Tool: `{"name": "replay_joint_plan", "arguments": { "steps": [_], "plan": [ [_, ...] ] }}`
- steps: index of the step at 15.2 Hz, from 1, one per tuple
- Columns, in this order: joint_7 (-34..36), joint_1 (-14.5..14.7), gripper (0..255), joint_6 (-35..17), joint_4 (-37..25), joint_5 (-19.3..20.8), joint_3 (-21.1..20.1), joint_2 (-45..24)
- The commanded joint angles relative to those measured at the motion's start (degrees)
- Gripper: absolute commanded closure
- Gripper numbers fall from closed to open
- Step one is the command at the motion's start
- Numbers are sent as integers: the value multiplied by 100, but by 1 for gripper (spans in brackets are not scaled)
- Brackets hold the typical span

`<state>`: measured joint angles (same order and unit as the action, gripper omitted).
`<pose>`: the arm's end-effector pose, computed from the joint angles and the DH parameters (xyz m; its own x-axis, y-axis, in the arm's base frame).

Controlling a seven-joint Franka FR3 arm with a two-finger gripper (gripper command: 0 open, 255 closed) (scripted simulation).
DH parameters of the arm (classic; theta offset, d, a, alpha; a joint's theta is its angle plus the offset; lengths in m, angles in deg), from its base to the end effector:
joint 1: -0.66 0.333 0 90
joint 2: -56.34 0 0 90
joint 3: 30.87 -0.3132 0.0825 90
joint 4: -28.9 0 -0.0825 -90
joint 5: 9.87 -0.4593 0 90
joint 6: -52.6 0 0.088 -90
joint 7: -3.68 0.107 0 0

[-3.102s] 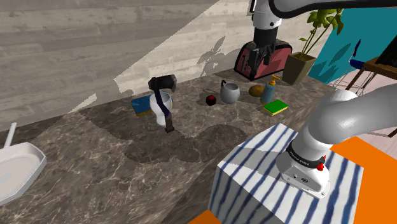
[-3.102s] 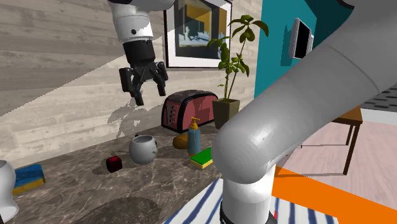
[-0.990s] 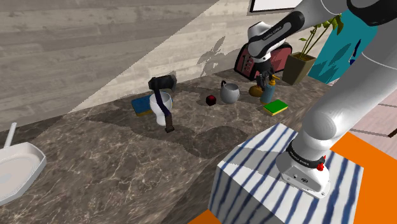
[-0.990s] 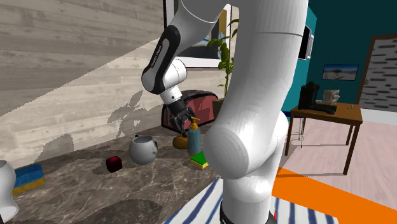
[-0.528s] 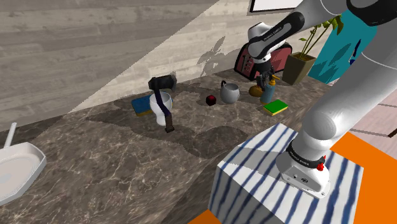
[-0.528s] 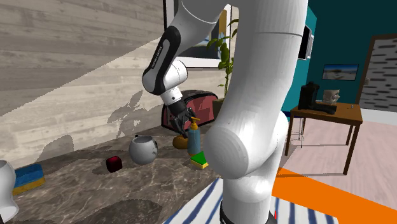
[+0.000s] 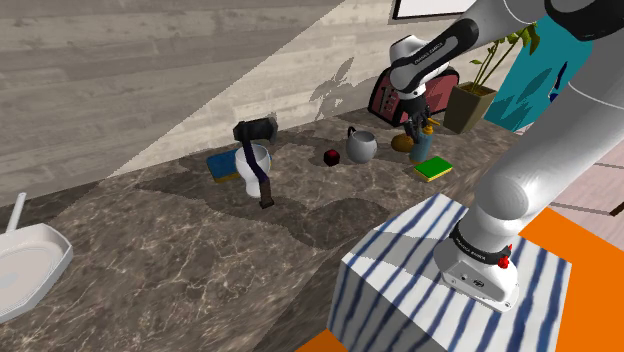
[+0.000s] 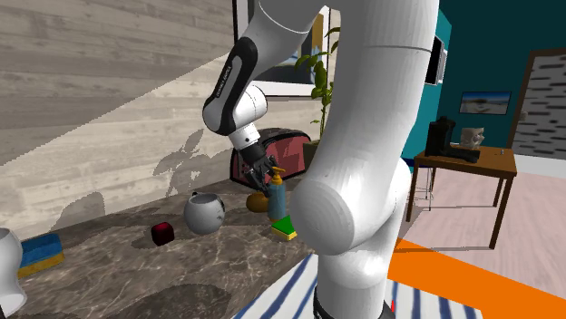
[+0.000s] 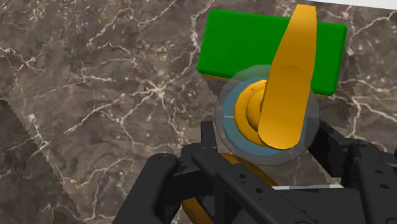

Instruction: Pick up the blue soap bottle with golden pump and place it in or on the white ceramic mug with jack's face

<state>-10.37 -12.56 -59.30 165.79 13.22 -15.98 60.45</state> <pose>0.4299 -0.2575 0.2708 0.9000 -0.0570 -0.4321 0.0194 -0.9852 0.1704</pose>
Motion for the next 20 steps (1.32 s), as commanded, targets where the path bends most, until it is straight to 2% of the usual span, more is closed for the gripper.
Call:
{"name": "replay_joint_plan", "arguments": {
  "steps": [1, 20],
  "plan": [
    [0, -1, 255, -1, 1, 2, 2, -1],
    [-332, 46, 255, 1395, -703, -56, -110, 731]
  ]
}}
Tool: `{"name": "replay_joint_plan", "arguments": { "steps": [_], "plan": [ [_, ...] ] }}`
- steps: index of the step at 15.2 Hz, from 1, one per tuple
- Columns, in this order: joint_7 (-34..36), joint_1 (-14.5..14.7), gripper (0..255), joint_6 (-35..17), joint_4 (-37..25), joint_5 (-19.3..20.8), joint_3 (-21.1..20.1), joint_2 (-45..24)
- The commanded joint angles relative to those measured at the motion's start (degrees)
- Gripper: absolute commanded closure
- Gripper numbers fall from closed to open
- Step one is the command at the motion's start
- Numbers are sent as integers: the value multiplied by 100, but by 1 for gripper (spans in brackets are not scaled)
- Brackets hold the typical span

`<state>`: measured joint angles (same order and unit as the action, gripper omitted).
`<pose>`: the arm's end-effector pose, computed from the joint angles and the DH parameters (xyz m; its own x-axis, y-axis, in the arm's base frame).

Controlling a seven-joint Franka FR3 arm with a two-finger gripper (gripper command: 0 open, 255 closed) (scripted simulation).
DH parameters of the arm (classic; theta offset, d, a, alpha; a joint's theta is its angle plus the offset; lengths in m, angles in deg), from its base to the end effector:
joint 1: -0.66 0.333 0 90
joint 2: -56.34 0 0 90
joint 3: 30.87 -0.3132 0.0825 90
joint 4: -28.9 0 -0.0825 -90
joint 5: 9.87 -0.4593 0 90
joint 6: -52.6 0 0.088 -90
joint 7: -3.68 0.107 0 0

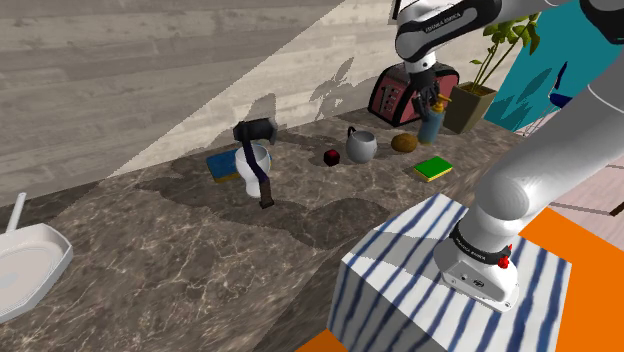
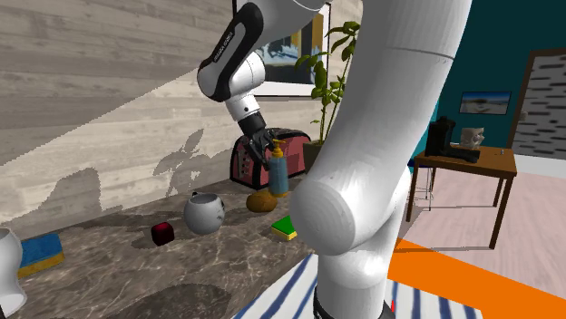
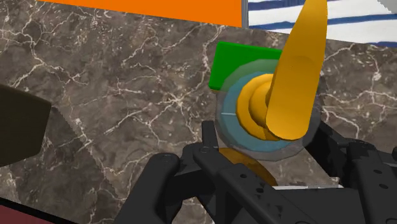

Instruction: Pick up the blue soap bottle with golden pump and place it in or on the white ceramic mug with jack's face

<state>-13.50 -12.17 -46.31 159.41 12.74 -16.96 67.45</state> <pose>0.4398 -0.2608 0.3732 0.9000 -0.0575 -0.4321 0.0191 -0.9851 0.1707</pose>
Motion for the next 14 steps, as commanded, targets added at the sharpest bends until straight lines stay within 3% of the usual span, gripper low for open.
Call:
{"name": "replay_joint_plan", "arguments": {
  "steps": [1, 14],
  "plan": [
    [-38, 9, 255, 172, -115, -11, -19, 59],
    [-296, 35, 255, 1139, -872, -39, -109, 302]
  ]
}}
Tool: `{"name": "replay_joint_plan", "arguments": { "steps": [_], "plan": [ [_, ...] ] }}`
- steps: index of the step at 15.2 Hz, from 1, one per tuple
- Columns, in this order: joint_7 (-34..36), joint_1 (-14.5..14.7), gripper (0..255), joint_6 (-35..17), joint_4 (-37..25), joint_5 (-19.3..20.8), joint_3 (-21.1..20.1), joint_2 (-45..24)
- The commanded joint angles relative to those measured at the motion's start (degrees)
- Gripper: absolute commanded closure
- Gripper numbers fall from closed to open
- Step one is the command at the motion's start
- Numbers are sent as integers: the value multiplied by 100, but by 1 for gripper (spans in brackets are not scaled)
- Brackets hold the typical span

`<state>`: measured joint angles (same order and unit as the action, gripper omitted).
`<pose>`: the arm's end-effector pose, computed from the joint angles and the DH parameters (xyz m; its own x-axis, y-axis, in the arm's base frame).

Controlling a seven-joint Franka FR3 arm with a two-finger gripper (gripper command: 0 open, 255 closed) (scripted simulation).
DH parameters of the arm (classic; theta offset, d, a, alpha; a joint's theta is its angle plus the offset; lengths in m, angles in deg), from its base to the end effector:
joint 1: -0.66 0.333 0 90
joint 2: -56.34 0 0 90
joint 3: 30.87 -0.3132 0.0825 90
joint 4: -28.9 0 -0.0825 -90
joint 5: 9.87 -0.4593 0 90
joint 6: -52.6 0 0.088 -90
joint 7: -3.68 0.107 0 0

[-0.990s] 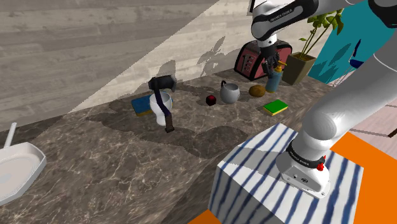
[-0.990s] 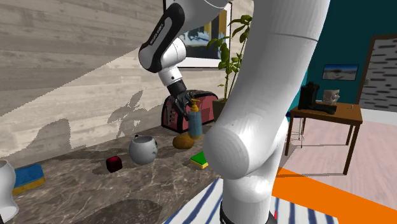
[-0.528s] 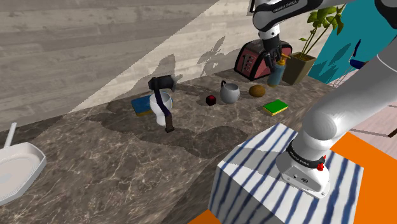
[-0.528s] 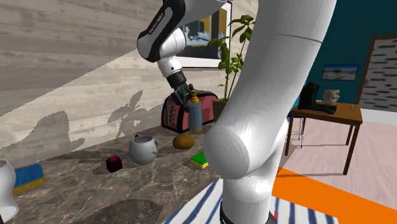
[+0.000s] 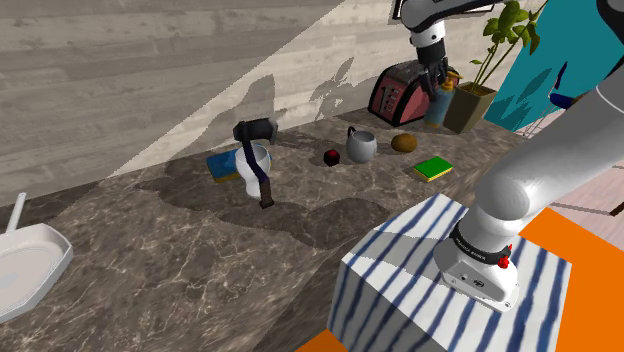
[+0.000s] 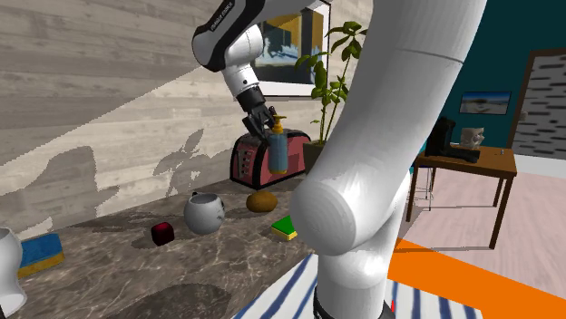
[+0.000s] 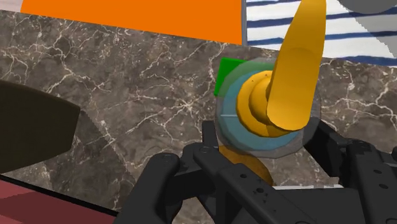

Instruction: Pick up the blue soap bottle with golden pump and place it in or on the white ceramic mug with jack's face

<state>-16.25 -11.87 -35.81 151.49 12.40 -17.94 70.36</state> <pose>0.4458 -0.2622 0.4602 0.8998 -0.0575 -0.4324 0.0191 -0.9851 0.1706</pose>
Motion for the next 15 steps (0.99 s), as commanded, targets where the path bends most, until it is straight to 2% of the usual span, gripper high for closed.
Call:
{"name": "replay_joint_plan", "arguments": {
  "steps": [1, 8, 15],
  "plan": [
    [-29, 5, 255, 118, -105, -5, -13, 15],
    [568, 389, 255, 508, -1134, -503, -455, -849],
    [1099, 729, 255, 1010, -2539, -875, -806, -1914]
  ]
}}
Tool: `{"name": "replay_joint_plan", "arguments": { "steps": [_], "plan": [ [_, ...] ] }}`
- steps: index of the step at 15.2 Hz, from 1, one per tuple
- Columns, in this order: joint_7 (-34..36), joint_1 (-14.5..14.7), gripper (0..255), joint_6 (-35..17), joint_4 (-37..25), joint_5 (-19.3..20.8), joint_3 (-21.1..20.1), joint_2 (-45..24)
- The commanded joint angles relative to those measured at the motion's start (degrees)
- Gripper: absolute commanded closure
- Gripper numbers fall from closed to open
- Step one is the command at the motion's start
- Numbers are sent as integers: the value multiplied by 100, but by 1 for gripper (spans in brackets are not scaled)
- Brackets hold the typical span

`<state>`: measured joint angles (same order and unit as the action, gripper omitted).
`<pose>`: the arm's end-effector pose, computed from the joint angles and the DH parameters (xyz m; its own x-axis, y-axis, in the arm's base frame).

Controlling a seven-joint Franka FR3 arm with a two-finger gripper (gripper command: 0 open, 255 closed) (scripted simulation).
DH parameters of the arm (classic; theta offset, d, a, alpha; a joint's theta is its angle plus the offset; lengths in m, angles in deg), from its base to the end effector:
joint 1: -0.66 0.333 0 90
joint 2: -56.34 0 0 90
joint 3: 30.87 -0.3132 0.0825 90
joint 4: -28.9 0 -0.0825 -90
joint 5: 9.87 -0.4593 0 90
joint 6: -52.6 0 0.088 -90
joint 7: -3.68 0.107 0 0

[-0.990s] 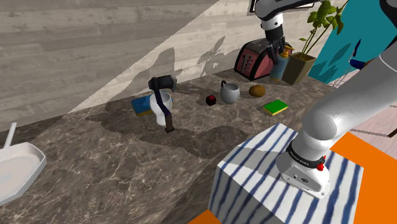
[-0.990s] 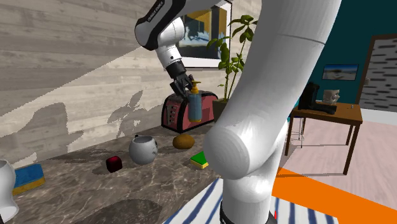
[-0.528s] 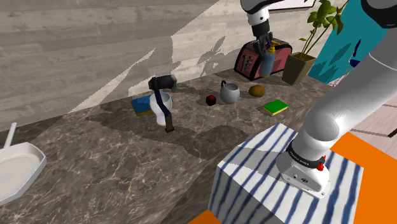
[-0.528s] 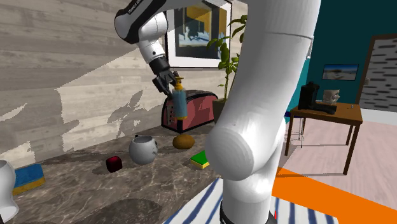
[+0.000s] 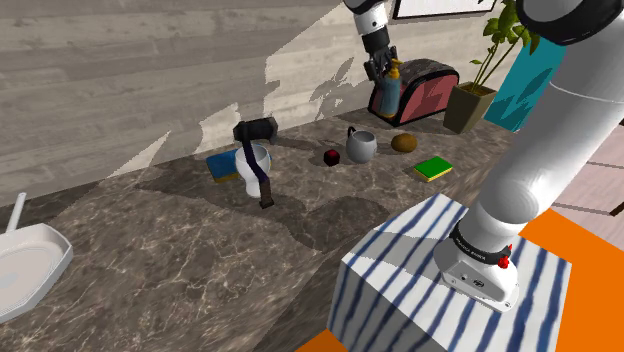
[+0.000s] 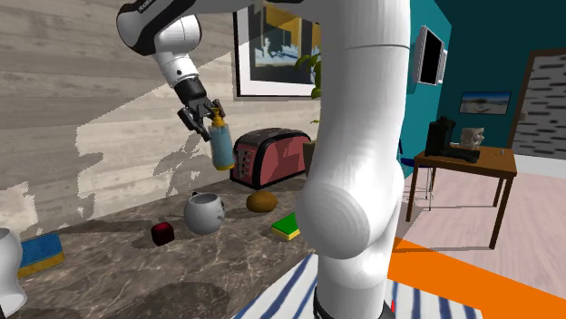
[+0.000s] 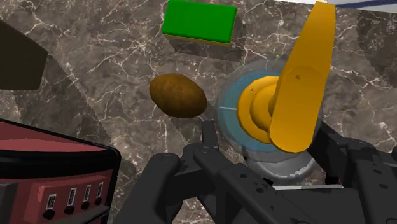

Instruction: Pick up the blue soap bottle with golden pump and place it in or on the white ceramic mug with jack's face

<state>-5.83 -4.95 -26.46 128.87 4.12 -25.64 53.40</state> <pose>0.5864 -0.1414 0.4897 0.8998 -0.0571 -0.4327 0.0198 -0.9851 0.1711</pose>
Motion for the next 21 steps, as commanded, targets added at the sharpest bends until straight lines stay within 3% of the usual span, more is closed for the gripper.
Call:
{"name": "replay_joint_plan", "arguments": {
  "steps": [1, 4, 21],
  "plan": [
    [127, 84, 255, 162, -516, -90, -79, -390],
    [329, 227, 255, 458, -1320, -204, -194, -949],
    [556, 198, 255, -754, -183, -240, -195, -1045]
  ]
}}
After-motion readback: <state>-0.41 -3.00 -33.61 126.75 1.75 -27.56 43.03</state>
